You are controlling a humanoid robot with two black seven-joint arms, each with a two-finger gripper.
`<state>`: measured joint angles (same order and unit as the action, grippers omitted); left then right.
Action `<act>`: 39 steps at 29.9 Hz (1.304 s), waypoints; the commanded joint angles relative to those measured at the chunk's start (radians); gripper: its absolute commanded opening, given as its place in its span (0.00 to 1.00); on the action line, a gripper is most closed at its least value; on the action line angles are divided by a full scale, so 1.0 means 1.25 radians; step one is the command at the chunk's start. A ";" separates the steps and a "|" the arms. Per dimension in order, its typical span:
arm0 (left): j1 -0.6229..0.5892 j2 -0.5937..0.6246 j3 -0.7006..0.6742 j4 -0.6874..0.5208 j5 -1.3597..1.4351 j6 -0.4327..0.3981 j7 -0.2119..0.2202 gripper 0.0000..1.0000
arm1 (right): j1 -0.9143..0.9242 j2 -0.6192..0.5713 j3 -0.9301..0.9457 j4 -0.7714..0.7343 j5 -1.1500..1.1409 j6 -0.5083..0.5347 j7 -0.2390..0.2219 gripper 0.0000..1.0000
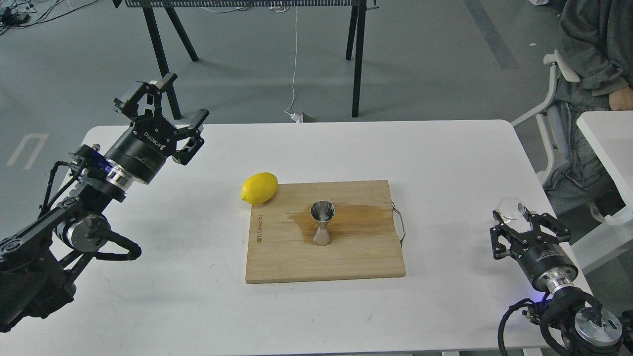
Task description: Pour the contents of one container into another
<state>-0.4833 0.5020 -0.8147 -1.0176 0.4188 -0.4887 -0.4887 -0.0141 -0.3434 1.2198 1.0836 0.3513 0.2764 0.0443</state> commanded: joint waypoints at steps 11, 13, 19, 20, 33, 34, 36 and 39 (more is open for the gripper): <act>0.000 0.001 -0.001 0.002 0.000 0.000 0.000 0.90 | 0.059 0.053 0.012 -0.069 0.001 -0.048 -0.004 0.41; 0.000 0.001 -0.001 0.002 0.000 0.000 0.000 0.90 | 0.069 0.061 0.012 -0.078 0.001 -0.049 -0.005 0.41; 0.000 0.002 -0.001 0.002 0.000 0.000 0.000 0.90 | 0.090 0.070 0.002 -0.102 0.001 -0.060 -0.006 0.42; -0.001 0.002 -0.001 0.002 0.000 0.000 0.000 0.90 | 0.090 0.073 0.000 -0.102 0.001 -0.062 -0.006 0.43; -0.001 0.002 -0.002 0.002 0.000 0.000 0.000 0.90 | 0.092 0.089 -0.010 -0.106 0.000 -0.073 -0.011 0.46; -0.001 0.002 -0.002 0.002 0.000 0.000 0.000 0.90 | 0.092 0.089 -0.010 -0.108 0.000 -0.073 -0.011 0.46; -0.001 0.002 -0.002 0.002 0.000 0.000 0.000 0.90 | 0.092 0.089 -0.010 -0.111 0.000 -0.073 -0.011 0.47; -0.001 0.002 -0.001 0.002 0.000 0.000 0.000 0.90 | 0.092 0.089 -0.010 -0.118 0.000 -0.073 -0.012 0.47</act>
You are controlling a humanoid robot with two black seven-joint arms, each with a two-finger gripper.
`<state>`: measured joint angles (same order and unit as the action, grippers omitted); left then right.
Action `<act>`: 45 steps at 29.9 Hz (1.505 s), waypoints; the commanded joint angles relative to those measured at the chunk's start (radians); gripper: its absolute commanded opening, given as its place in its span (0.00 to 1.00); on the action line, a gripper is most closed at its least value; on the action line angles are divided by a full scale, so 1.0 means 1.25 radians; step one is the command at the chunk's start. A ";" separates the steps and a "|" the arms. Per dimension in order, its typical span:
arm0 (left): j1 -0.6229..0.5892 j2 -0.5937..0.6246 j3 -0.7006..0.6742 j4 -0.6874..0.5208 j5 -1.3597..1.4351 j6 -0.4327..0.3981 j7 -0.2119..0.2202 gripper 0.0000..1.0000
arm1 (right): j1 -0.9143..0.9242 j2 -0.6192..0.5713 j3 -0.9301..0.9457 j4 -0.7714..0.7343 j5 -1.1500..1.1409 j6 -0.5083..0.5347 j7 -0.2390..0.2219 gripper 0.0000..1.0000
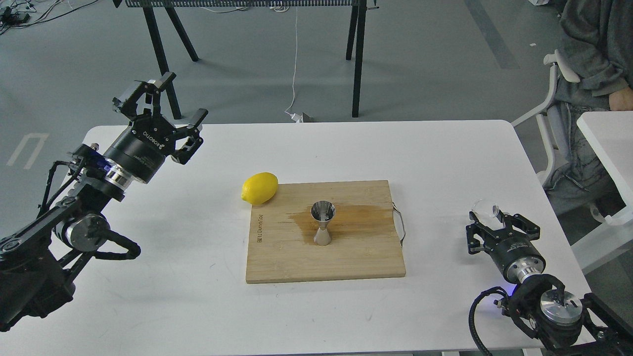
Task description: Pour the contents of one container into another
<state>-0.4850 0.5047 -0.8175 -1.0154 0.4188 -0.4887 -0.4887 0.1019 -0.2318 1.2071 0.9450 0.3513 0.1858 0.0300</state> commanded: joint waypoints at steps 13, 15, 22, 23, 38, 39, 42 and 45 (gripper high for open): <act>0.000 0.000 0.001 0.000 0.000 0.000 0.000 0.90 | 0.001 0.006 -0.010 -0.020 0.000 0.001 -0.012 0.51; 0.000 0.000 0.002 0.000 0.000 0.000 0.000 0.90 | 0.001 0.006 -0.010 -0.018 0.000 0.001 -0.012 0.53; 0.000 0.000 0.002 0.000 0.000 0.000 0.000 0.90 | 0.001 0.006 -0.010 -0.016 0.000 0.001 -0.013 0.67; 0.000 0.000 0.002 0.000 0.000 0.000 0.000 0.90 | 0.001 0.006 -0.010 -0.015 0.000 0.001 -0.013 0.69; 0.000 0.000 0.001 0.001 0.000 0.000 0.000 0.90 | -0.027 0.001 -0.010 0.016 0.002 0.005 -0.014 0.95; 0.000 0.000 0.001 0.001 0.000 0.000 0.000 0.90 | -0.036 -0.001 -0.008 0.027 0.001 0.005 -0.014 0.95; 0.000 0.000 0.001 0.001 0.000 0.000 0.000 0.90 | -0.068 -0.005 -0.006 0.065 0.001 0.002 -0.014 0.95; 0.000 0.000 0.001 0.001 0.000 0.000 0.000 0.90 | -0.108 -0.019 0.000 0.110 0.002 0.000 -0.014 0.95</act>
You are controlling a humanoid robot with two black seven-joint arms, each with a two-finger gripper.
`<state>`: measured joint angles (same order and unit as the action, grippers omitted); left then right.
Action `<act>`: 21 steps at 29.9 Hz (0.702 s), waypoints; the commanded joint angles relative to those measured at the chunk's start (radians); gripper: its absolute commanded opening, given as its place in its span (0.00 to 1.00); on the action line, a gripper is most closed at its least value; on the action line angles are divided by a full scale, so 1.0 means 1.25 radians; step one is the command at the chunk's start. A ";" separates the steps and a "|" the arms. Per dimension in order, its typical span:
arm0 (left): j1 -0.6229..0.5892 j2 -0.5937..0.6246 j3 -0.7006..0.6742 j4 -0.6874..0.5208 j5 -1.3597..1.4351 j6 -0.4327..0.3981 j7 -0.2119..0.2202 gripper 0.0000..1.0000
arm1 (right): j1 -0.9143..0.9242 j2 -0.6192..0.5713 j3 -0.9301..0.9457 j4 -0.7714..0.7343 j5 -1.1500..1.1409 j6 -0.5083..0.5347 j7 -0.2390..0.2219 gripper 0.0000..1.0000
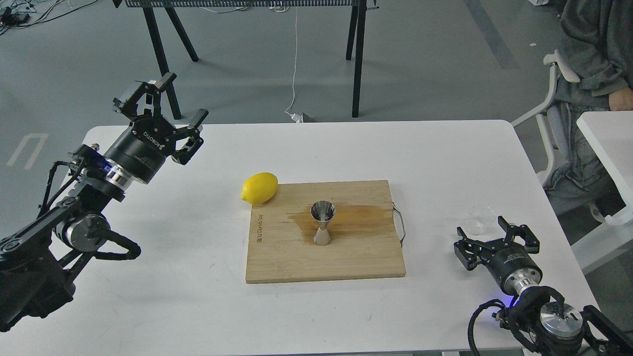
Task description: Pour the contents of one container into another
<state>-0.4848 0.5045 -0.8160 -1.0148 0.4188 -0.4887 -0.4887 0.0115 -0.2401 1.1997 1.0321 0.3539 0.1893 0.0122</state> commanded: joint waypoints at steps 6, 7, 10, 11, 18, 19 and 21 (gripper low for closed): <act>0.000 -0.001 -0.001 0.010 0.000 0.000 0.000 0.90 | -0.155 -0.086 0.033 0.200 0.000 -0.020 0.001 0.95; 0.000 -0.002 -0.001 0.010 -0.001 0.000 0.000 0.90 | -0.177 -0.100 0.044 0.235 0.000 -0.021 0.001 0.95; 0.001 -0.002 -0.001 0.012 -0.001 0.000 0.000 0.90 | -0.235 -0.140 0.078 0.339 0.000 -0.021 0.002 0.95; 0.001 -0.002 -0.001 0.012 -0.002 0.000 0.000 0.90 | -0.247 -0.155 0.092 0.369 0.000 -0.021 0.002 0.95; 0.014 -0.002 -0.001 0.055 -0.017 0.000 0.000 0.90 | -0.206 -0.181 0.157 0.414 -0.011 -0.007 0.004 0.97; 0.018 -0.002 -0.001 0.061 -0.022 0.000 0.000 0.91 | -0.178 -0.182 0.156 0.410 -0.013 -0.007 0.004 0.97; 0.027 -0.002 -0.002 0.066 -0.039 0.000 0.000 0.91 | -0.117 -0.181 0.150 0.382 -0.035 -0.007 0.004 0.98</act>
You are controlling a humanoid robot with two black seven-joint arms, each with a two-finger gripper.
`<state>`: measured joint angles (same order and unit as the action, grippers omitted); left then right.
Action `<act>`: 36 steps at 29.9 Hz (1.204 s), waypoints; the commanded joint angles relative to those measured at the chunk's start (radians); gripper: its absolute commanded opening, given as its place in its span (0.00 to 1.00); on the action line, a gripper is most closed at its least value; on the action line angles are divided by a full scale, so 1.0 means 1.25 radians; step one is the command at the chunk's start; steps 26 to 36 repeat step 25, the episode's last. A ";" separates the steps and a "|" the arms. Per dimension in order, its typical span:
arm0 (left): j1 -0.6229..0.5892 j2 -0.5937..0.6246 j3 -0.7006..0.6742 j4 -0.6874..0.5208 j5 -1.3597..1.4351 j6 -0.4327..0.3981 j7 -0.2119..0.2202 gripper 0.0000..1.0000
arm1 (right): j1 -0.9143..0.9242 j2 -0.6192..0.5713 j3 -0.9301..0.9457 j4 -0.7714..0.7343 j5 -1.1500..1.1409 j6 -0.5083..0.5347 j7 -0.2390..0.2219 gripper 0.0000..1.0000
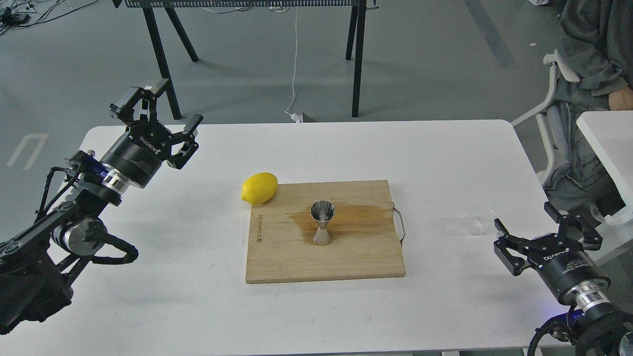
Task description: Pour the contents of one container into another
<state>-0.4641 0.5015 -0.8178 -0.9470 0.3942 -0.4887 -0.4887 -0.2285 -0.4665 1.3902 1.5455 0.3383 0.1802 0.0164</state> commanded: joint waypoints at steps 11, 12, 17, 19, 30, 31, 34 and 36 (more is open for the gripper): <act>0.024 0.001 -0.002 0.030 -0.043 0.000 0.000 0.91 | 0.356 0.034 -0.089 -0.224 -0.142 0.004 0.002 0.98; 0.023 0.001 -0.002 0.030 -0.042 0.000 0.000 0.91 | 0.369 0.038 -0.095 -0.236 -0.144 0.008 0.003 0.98; 0.022 0.004 -0.008 0.030 -0.043 0.000 0.000 0.91 | 0.416 0.053 -0.117 -0.296 -0.145 0.059 0.005 0.98; 0.023 0.004 -0.008 0.030 -0.051 0.000 0.000 0.91 | 0.421 0.058 -0.122 -0.305 -0.148 0.078 0.007 0.98; 0.022 0.003 -0.007 0.030 -0.058 0.000 0.000 0.91 | 0.425 0.058 -0.123 -0.310 -0.148 0.079 0.009 0.98; 0.022 0.003 -0.007 0.030 -0.058 0.000 0.000 0.91 | 0.425 0.058 -0.123 -0.310 -0.148 0.079 0.009 0.98; 0.022 0.003 -0.007 0.030 -0.058 0.000 0.000 0.91 | 0.425 0.058 -0.123 -0.310 -0.148 0.079 0.009 0.98; 0.022 0.003 -0.007 0.030 -0.058 0.000 0.000 0.91 | 0.425 0.058 -0.123 -0.310 -0.148 0.079 0.009 0.98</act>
